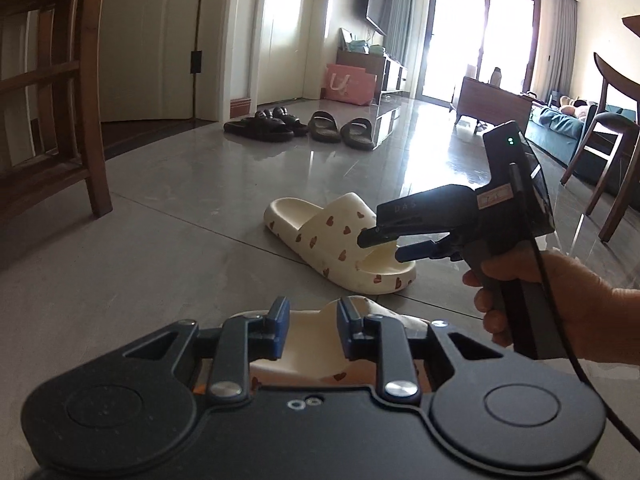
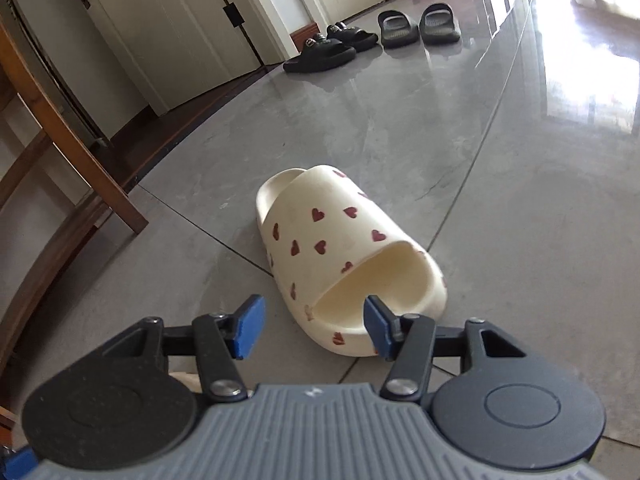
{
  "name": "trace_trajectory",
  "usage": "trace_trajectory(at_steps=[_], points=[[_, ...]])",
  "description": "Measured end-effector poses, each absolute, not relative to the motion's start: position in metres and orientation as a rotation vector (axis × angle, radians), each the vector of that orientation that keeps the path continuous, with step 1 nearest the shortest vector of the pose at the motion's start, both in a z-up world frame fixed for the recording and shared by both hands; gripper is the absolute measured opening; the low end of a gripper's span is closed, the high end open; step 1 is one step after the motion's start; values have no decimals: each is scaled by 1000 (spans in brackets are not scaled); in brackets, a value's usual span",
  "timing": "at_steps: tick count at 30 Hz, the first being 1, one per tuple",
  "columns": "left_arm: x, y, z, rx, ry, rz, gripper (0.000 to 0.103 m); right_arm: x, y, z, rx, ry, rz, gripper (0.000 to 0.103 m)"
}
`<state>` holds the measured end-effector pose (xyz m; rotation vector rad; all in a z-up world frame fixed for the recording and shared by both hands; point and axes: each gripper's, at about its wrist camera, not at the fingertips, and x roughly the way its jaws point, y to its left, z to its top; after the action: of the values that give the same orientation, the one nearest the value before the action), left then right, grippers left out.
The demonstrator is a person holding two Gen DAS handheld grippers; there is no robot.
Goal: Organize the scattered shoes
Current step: 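Grasp the other cream heart slide with the right gripper while the left gripper holds the first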
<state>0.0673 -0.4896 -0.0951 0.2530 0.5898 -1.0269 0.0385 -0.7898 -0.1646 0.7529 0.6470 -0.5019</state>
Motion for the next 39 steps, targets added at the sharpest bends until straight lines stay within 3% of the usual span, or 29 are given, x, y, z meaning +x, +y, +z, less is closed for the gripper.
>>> trace_trajectory(at_steps=[6, 7, 9, 16, 18, 19, 26, 28, 30, 33, 39], points=[[66, -483, -99, 258, 613, -1010, 24, 57, -805, -185, 862, 609, -541, 58], [66, -483, -100, 260, 614, -1008, 24, 56, -808, -185, 881, 592, -545, 44], [67, -483, -99, 261, 615, -1009, 24, 54, -814, -187, 915, 568, -543, 34], [64, -493, -101, 243, 659, -1132, 28, 38, -815, -171, 911, 474, -494, 22], [62, -501, -104, 252, 669, -1196, 43, 33, -812, -161, 885, 450, -469, 21], [62, -506, -106, 265, 671, -1225, 45, 31, -811, -157, 873, 444, -463, 20], [82, -544, -134, 244, 824, -1301, 45, -17, -807, -138, 866, 400, -421, 19], [90, -553, -142, 203, 870, -1327, 40, -38, -807, -136, 880, 380, -410, 19], [98, -561, -149, 167, 904, -1345, 20, -62, -807, -132, 888, 360, -403, 19], [107, -568, -154, 120, 929, -1363, 14, -90, -809, -127, 914, 326, -405, 19], [122, -576, -145, 58, 861, -1290, 14, -141, -807, -113, 940, 255, -404, 19]])
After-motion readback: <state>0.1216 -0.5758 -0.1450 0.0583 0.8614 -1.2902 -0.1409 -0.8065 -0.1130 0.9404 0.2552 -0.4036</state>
